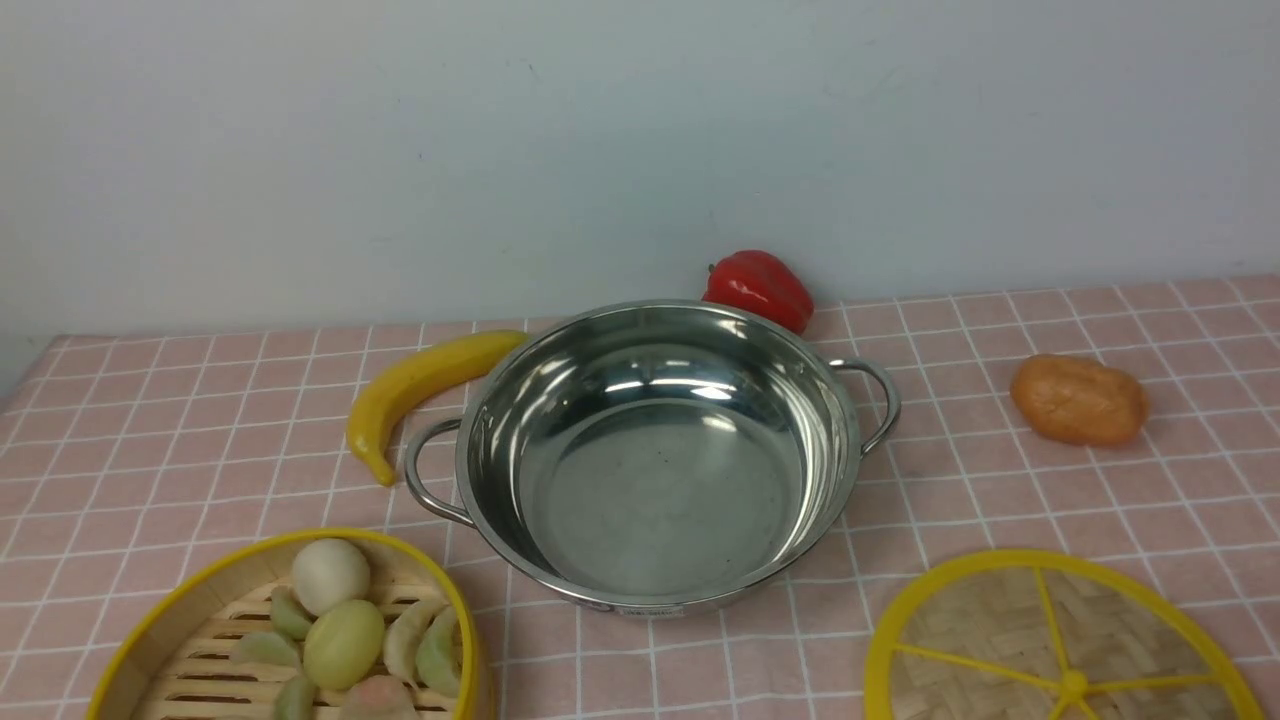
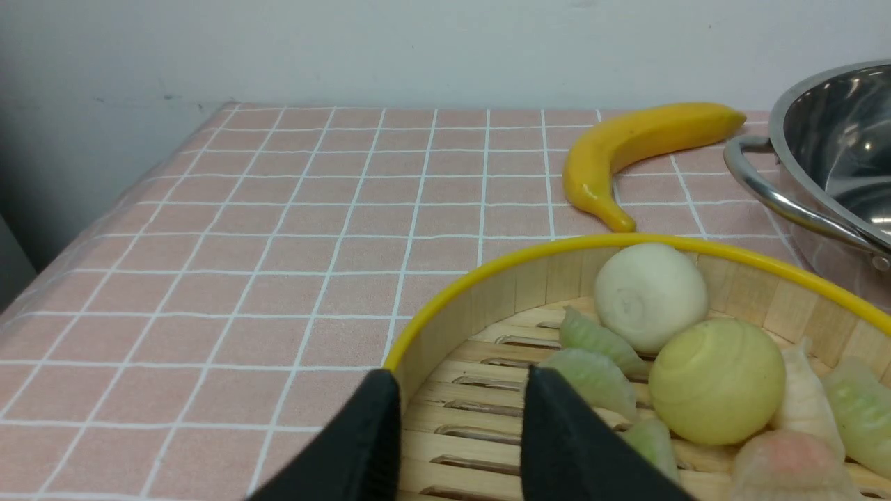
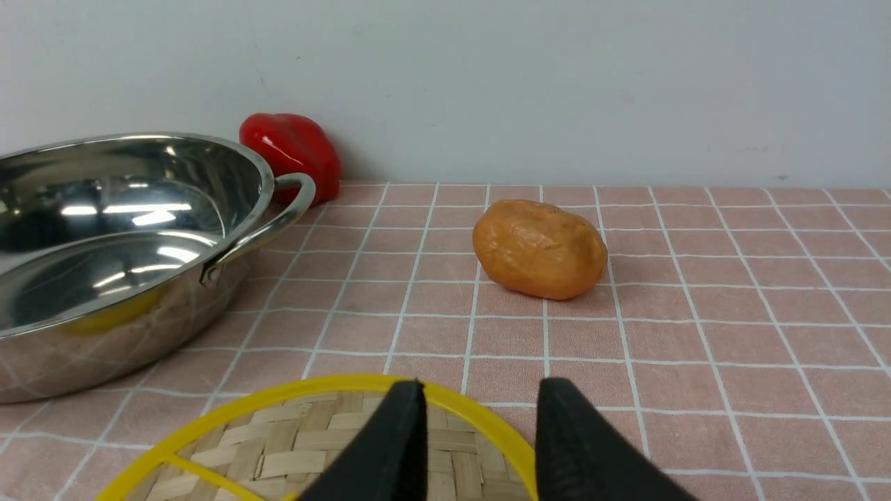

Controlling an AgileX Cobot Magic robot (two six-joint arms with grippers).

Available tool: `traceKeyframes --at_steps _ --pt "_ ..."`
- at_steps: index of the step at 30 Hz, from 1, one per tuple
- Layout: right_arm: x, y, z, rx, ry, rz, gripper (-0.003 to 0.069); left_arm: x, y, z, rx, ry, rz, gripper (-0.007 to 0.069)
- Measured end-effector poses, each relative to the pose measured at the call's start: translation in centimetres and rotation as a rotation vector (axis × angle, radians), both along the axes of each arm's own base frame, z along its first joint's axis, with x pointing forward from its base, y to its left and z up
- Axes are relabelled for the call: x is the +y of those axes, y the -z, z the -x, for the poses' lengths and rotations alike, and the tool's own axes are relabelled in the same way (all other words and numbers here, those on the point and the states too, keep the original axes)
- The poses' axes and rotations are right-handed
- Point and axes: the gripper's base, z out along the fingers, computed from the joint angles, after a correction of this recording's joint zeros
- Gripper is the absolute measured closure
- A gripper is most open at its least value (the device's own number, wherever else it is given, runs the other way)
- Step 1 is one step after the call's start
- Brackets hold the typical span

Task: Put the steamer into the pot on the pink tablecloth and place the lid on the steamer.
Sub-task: 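Grasp the rim of the steamer basket holding the buns with the left gripper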

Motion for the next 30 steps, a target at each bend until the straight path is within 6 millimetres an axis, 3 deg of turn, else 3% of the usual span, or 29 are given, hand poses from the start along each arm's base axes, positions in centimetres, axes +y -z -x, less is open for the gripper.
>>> traceKeyframes --at_steps 13,16,23,27,30 --pt "0.0 0.0 0.0 0.0 0.0 0.0 0.0416 0.0 0.0 0.0 0.0 0.0 0.003 0.0382" --pt "0.0 0.0 0.0 0.0 0.0 0.0 0.0416 -0.2 -0.1 -0.1 -0.027 -0.002 0.086 0.0382" --pt "0.0 0.0 0.0 0.0 0.0 0.0 0.0416 -0.7 -2.0 -0.4 -0.276 -0.018 0.543 0.0382" --pt "0.0 0.0 0.0 0.0 0.0 0.0 0.0416 -0.6 -2.6 -0.4 -0.336 -0.025 0.613 0.0382" --pt "0.0 0.0 0.0 0.0 0.0 0.0 0.0416 -1.3 -3.9 -0.1 -0.27 0.037 0.587 0.0382"
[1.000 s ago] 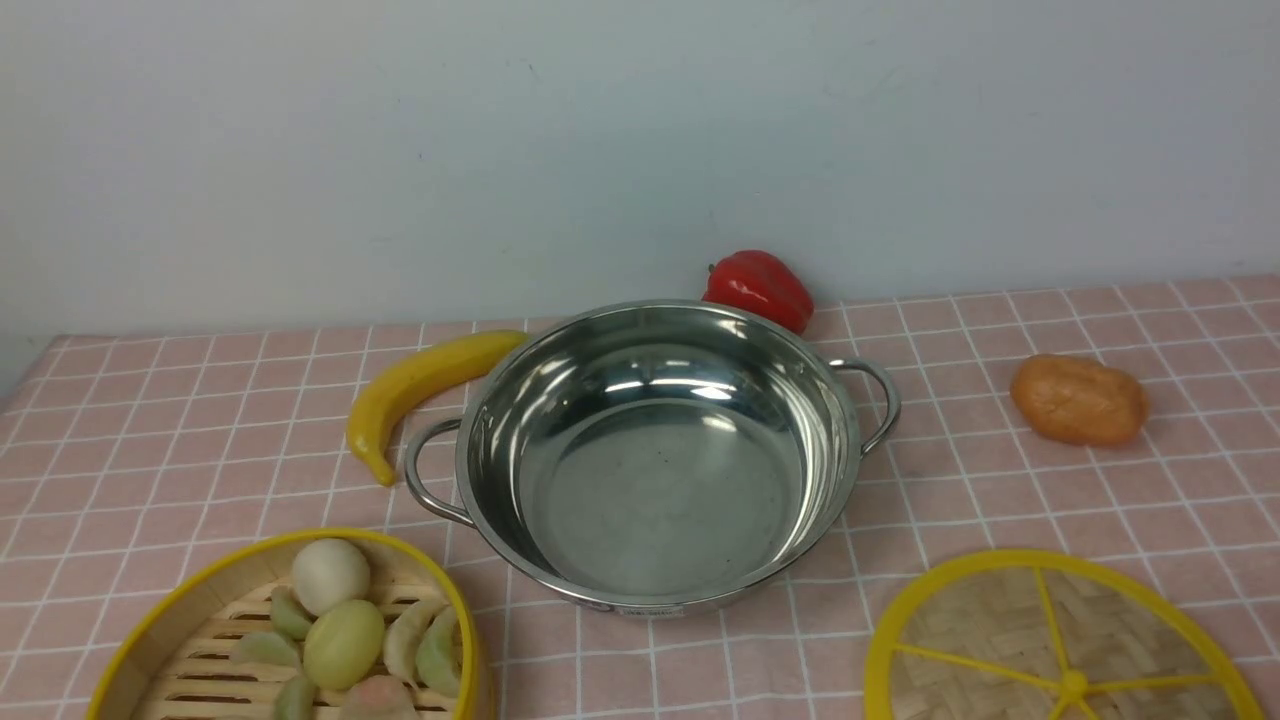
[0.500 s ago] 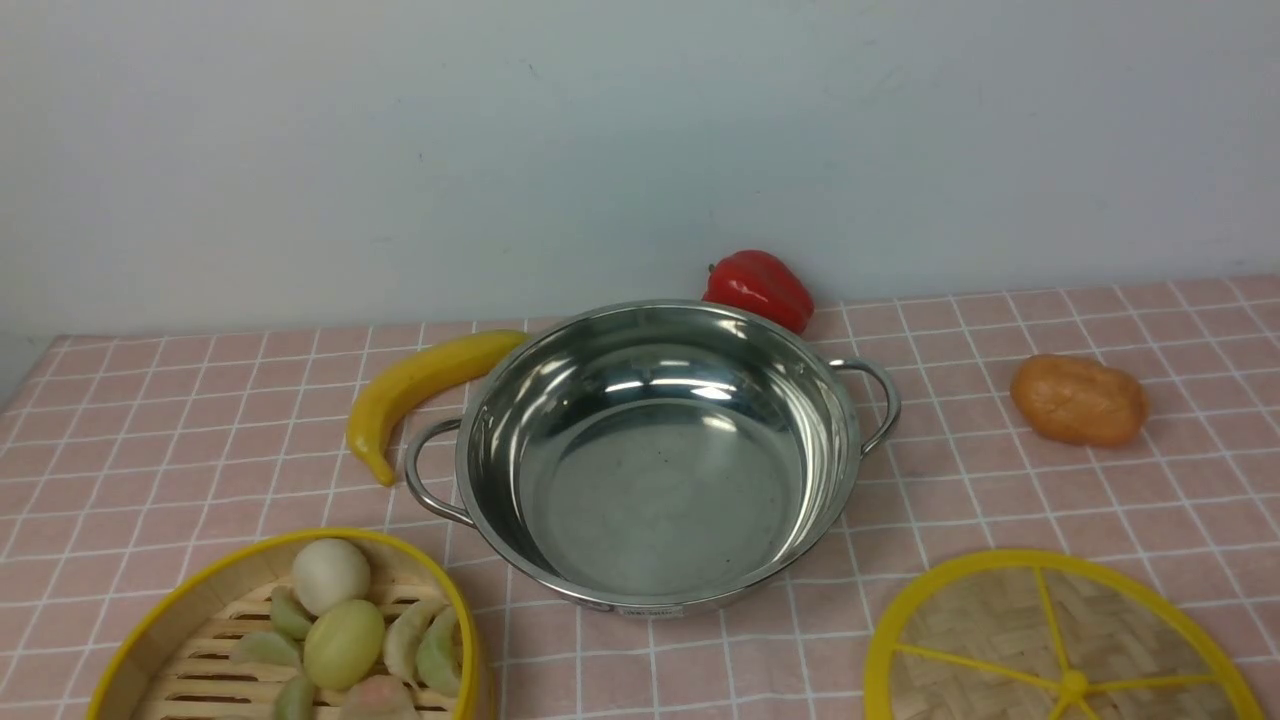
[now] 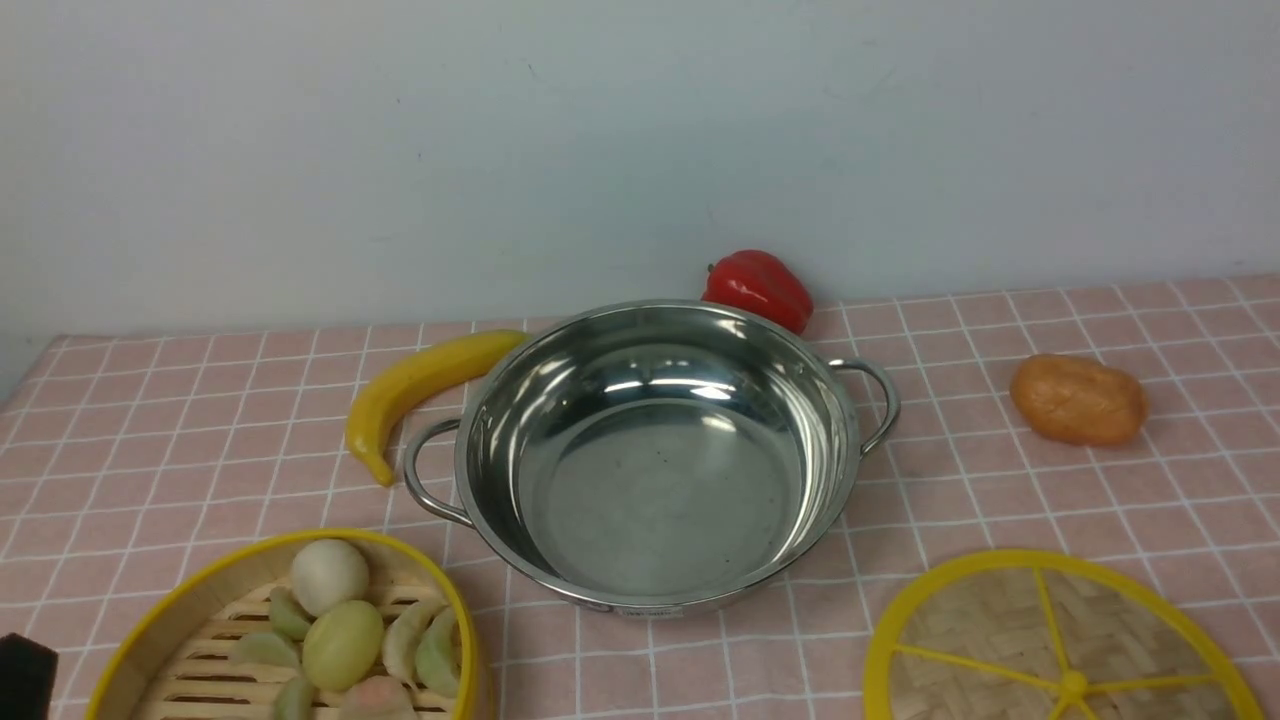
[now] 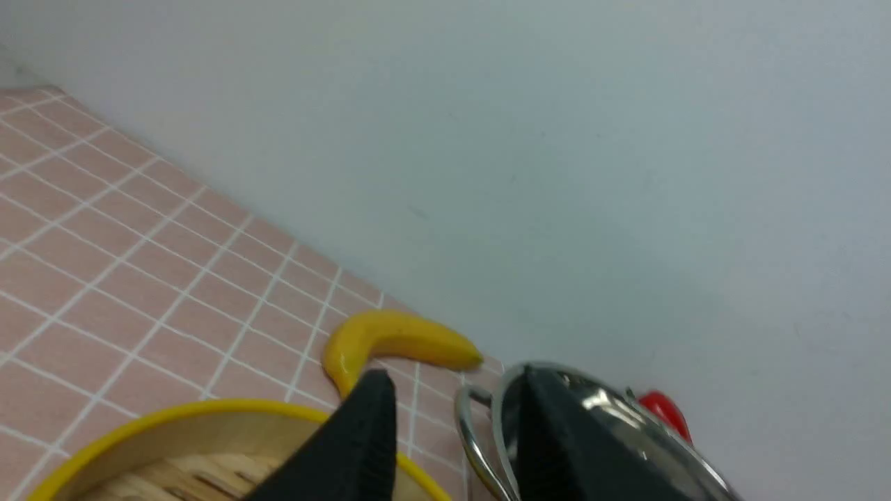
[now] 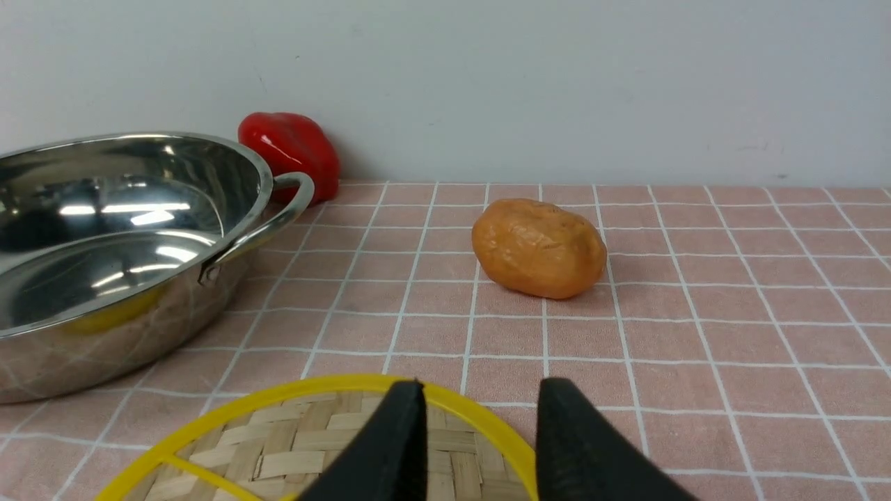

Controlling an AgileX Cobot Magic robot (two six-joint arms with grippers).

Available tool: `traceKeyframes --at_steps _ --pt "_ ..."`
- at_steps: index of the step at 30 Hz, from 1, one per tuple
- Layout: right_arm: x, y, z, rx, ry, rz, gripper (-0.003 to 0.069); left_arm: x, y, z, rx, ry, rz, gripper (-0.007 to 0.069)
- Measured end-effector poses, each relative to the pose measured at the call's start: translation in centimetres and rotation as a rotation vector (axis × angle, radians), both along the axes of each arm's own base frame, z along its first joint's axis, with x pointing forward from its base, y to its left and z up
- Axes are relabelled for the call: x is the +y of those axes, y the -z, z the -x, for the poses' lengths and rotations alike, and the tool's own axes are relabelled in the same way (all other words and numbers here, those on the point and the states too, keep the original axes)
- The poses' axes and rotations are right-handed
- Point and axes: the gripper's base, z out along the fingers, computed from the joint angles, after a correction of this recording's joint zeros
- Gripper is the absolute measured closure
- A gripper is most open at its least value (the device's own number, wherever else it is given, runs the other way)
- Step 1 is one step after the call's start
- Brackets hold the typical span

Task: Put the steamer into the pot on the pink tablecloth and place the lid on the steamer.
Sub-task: 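Grasp the rim of the steamer basket holding the buns with the left gripper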

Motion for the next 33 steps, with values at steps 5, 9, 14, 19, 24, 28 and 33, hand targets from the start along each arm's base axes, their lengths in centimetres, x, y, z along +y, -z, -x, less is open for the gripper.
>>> traceKeyframes --at_steps 5,9,14,19,24,28,33 --pt "0.0 0.0 0.0 0.0 0.0 0.0 0.0416 -0.9 -2.8 0.1 0.027 0.097 -0.047 0.0382" --pt "0.0 0.0 0.0 0.0 0.0 0.0 0.0416 -1.8 -4.9 -0.1 0.115 0.226 -0.204 0.0382" --pt "0.0 0.0 0.0 0.0 0.0 0.0 0.0416 -3.7 -8.1 -0.8 0.409 0.661 -0.47 0.0382" --pt "0.0 0.0 0.0 0.0 0.0 0.0 0.0416 -3.2 -9.5 -4.0 0.635 0.814 -0.509 0.0382" --pt "0.0 0.0 0.0 0.0 0.0 0.0 0.0416 -1.7 -8.1 -7.8 0.842 0.829 -0.551 0.0382" --pt "0.0 0.0 0.0 0.0 0.0 0.0 0.0416 -1.8 -6.0 -9.9 0.957 0.937 -0.587 0.0382" --pt "0.0 0.0 0.0 0.0 0.0 0.0 0.0416 -3.0 -4.6 -10.6 1.05 1.035 -0.674 0.0382"
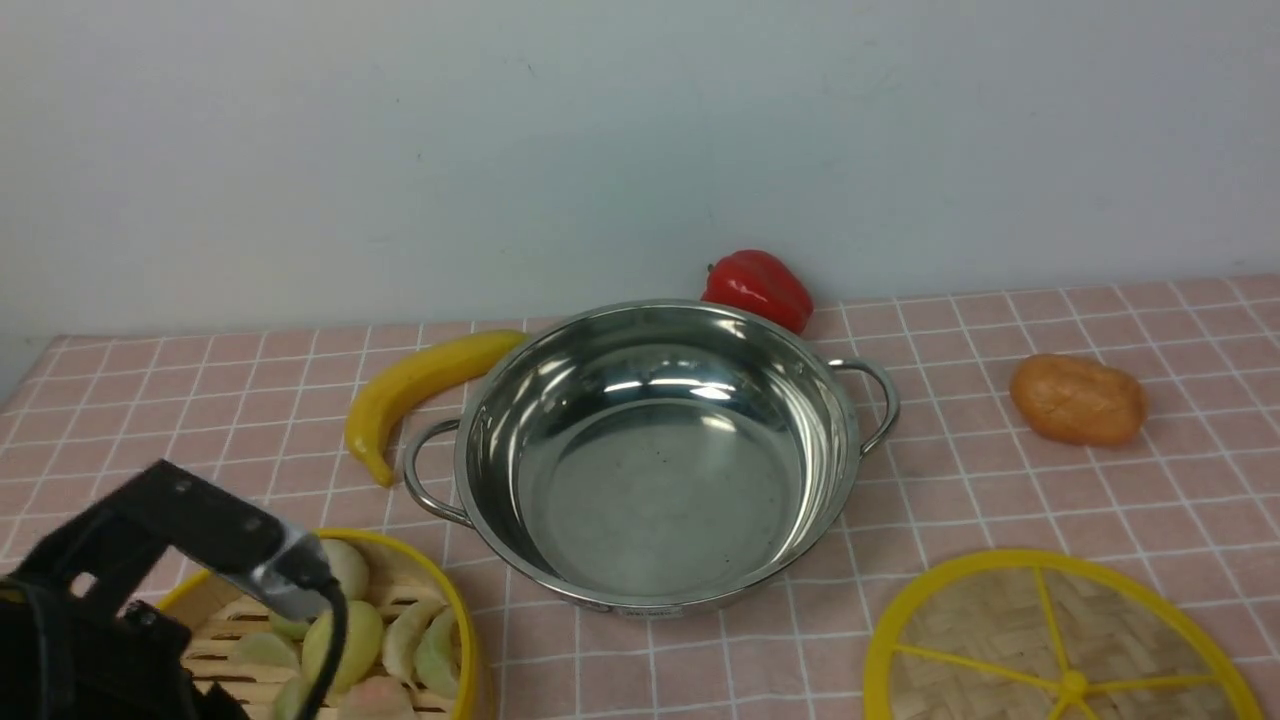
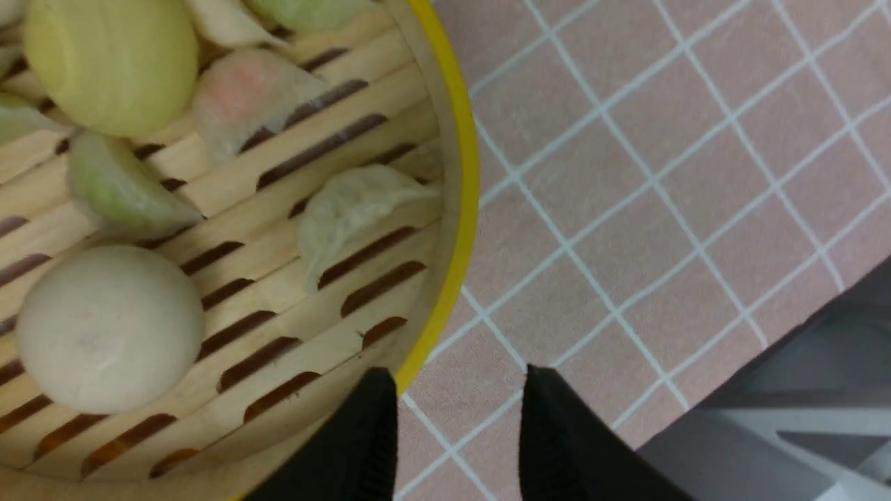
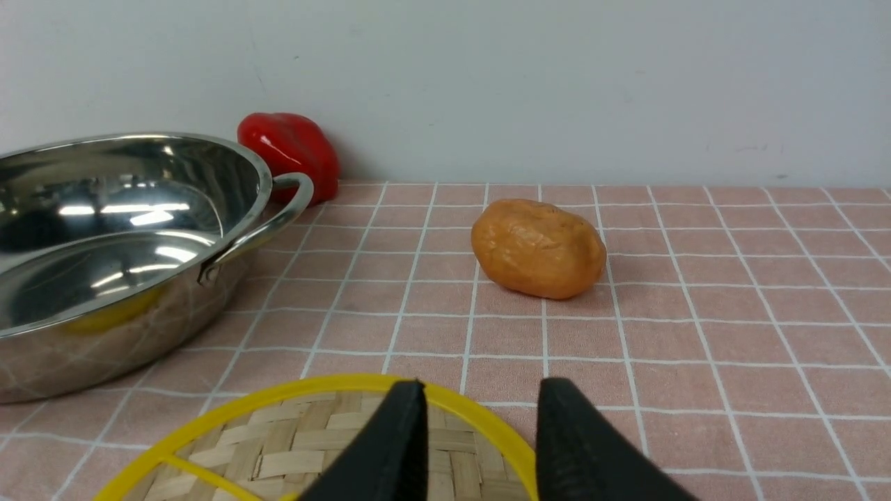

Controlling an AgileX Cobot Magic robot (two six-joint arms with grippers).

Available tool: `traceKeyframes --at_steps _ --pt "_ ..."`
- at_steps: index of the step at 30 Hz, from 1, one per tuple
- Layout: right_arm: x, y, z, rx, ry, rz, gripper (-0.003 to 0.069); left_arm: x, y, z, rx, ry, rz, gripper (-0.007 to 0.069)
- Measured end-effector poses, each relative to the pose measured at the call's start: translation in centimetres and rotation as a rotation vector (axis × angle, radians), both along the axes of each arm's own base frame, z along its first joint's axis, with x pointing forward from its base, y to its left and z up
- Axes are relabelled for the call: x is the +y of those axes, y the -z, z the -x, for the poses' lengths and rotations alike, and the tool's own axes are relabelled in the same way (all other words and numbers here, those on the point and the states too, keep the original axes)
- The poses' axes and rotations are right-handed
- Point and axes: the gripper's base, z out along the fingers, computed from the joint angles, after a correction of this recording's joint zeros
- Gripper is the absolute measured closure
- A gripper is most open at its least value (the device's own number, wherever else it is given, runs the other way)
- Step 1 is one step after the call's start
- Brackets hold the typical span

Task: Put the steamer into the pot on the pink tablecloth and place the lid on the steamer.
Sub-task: 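Grasp the rim of the steamer basket holding the buns with the left gripper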

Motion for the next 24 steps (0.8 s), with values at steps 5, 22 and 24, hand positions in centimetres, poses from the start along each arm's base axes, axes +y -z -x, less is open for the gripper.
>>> traceKeyframes --at_steps 5,22,24 --pt "0.0 0.0 0.0 0.0 0.0 0.0 0.0416 -2.4 1.2 -0.7 0.04 0.085 -0.033 0.0382" --pt "0.0 0.0 0.0 0.0 0.0 0.0 0.0416 -6.4 7.0 -4.8 0.046 0.036 -0.159 0.0382" --pt "0.0 0.0 0.0 0.0 0.0 0.0 0.0416 -6.5 7.2 -5.0 0.047 0.034 -0.159 0.0382"
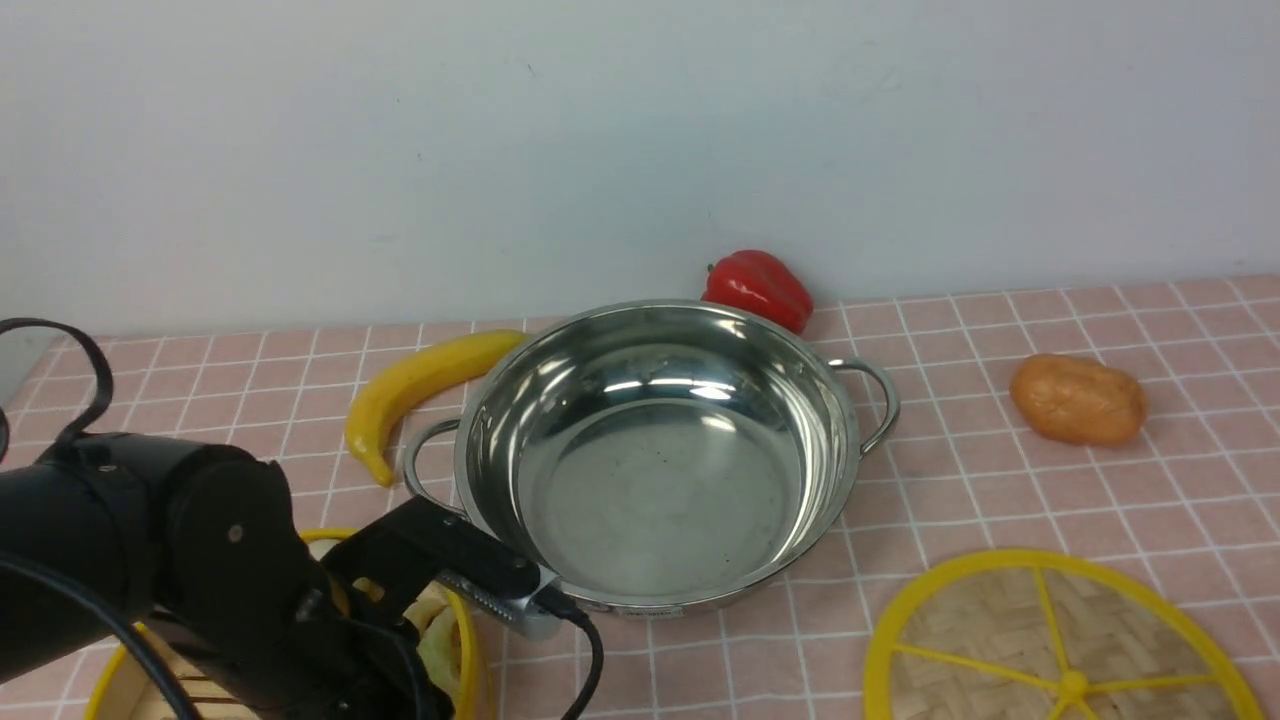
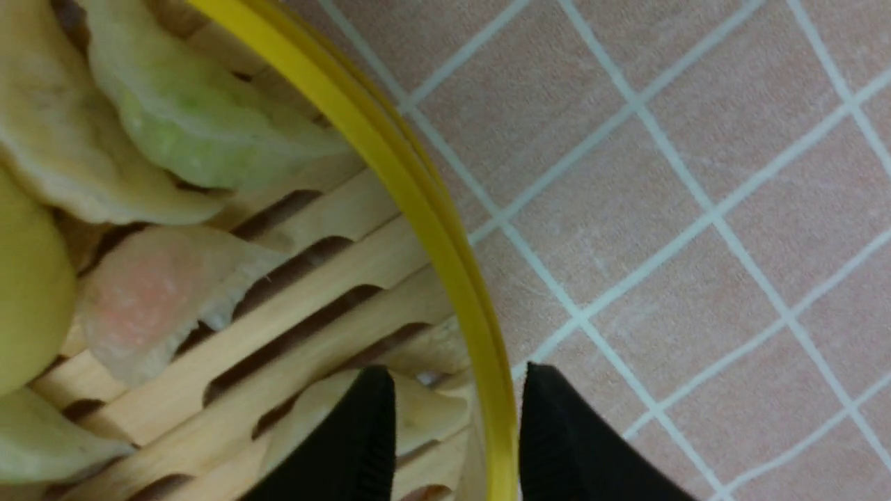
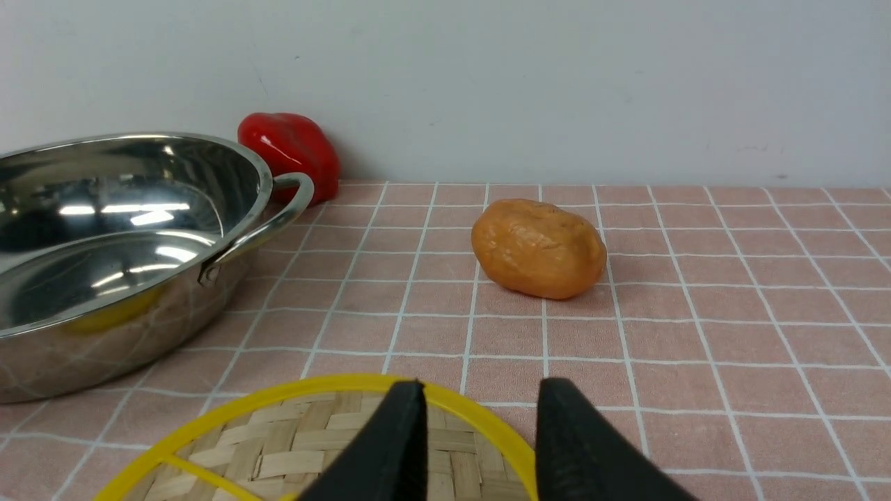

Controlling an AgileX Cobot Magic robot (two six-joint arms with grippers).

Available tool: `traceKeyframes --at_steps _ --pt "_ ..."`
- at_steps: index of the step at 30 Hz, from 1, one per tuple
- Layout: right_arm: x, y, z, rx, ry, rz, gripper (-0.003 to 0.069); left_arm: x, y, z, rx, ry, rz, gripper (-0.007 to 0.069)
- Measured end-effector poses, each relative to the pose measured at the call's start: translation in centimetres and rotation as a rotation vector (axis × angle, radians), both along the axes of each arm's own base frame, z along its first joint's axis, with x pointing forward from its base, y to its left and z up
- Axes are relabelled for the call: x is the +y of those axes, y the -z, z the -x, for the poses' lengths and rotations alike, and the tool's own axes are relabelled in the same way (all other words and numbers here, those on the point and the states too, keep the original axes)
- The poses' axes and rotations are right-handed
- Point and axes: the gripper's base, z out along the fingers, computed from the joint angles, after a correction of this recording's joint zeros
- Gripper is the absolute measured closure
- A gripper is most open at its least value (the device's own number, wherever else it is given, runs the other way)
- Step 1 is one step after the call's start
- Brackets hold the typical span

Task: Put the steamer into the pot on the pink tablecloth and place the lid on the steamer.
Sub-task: 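Grasp the rim of the steamer basket holding the buns with the left gripper, then place the bamboo steamer basket with dumplings into the steel pot with the left gripper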

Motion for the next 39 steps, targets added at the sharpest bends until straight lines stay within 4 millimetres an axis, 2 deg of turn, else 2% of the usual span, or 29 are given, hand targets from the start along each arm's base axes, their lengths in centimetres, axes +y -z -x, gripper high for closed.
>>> traceKeyframes --at_steps 13,16,18,21,25,27,28,29,30,31,32,34,38,39 --pt "0.0 0.0 0.0 0.0 0.0 0.0 0.0416 -0.7 3.2 -1.2 0.06 0.026 -0.01 0.0385" --pt "0.0 0.0 0.0 0.0 0.0 0.0 0.0416 -0.8 3.4 -1.3 0.068 0.026 -0.01 0.0452" --pt "0.0 0.0 0.0 0.0 0.0 0.0 0.0416 -0.7 3.2 -1.3 0.09 0.034 -0.033 0.0559" --pt "0.0 0.0 0.0 0.0 0.0 0.0 0.0416 -0.2 2.4 -1.5 0.088 0.095 -0.097 0.0599" --pt "0.0 0.0 0.0 0.0 0.0 0.0 0.0416 0.2 -0.4 -1.7 0.094 0.131 -0.15 0.0599" --pt "0.0 0.0 0.0 0.0 0.0 0.0 0.0416 0.6 -2.8 -1.7 0.069 0.131 -0.18 0.0599" --pt "0.0 0.0 0.0 0.0 0.0 0.0 0.0416 0.6 -3.0 -1.6 0.072 0.132 -0.188 0.0599" --pt "0.0 0.0 0.0 0.0 0.0 0.0 0.0416 0.7 -4.1 -1.7 0.052 0.121 -0.196 0.0599" --pt "0.0 0.0 0.0 0.0 0.0 0.0 0.0416 0.9 -5.3 -1.7 0.028 0.11 -0.201 0.0599" --pt "0.0 0.0 0.0 0.0 0.0 0.0 0.0416 1.1 -7.4 -1.8 -0.026 0.083 -0.207 0.0599" --pt "0.0 0.0 0.0 0.0 0.0 0.0 0.0416 1.1 -7.9 -1.9 -0.044 0.076 -0.203 0.0599" --pt "0.0 0.0 0.0 0.0 0.0 0.0 0.0416 1.2 -11.1 -2.4 -0.162 0.062 -0.193 0.0599" --pt "0.0 0.0 0.0 0.0 0.0 0.0 0.0416 0.8 -15.0 -3.3 -0.299 0.119 -0.16 0.0599" --pt "0.0 0.0 0.0 0.0 0.0 0.0 0.0416 0.7 -15.3 -3.4 -0.309 0.124 -0.153 0.0599"
